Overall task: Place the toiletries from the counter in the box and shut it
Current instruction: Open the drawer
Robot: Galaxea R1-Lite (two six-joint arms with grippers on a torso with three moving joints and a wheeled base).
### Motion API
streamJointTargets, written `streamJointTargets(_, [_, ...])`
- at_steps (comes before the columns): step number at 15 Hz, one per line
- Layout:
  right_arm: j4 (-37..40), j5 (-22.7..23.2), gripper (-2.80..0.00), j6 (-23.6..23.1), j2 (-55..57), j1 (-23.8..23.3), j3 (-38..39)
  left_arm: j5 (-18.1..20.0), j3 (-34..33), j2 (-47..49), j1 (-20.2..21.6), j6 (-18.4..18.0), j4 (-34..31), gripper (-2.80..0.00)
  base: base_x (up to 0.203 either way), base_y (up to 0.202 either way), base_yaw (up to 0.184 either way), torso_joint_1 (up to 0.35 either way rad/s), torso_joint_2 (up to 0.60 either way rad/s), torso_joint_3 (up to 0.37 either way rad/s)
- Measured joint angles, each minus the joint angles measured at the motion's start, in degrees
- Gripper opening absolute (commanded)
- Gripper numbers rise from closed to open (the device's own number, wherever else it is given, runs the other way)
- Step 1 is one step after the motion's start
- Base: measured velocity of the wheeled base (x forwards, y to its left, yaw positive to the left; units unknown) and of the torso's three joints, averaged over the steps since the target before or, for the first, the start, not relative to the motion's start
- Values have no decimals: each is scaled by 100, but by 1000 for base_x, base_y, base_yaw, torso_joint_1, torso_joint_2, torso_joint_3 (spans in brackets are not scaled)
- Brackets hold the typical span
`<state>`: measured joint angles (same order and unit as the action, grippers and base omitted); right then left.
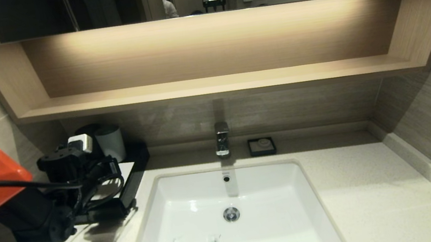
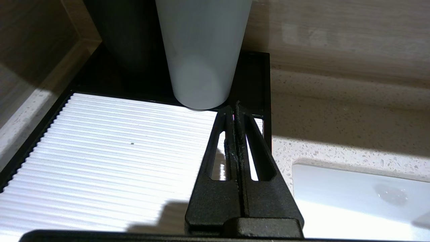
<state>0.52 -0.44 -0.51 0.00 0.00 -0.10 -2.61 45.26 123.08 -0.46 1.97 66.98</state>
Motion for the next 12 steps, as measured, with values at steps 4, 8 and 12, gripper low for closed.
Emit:
streamJointTargets(4, [0,4,-280,0,0,0,0,4,-347,-287,-2,7,-32,-280,0,0,0,0,0,0])
streamJointTargets(8, [0,2,-280,2,0,0,0,-7,-589,-564,14,17,-207,-280,0,0,0,0,0,0])
streamJointTargets(12, [0,2,-280,1,0,0,0,-17,-834,-679,92,20,-226,-280,0,0,0,0,0,0])
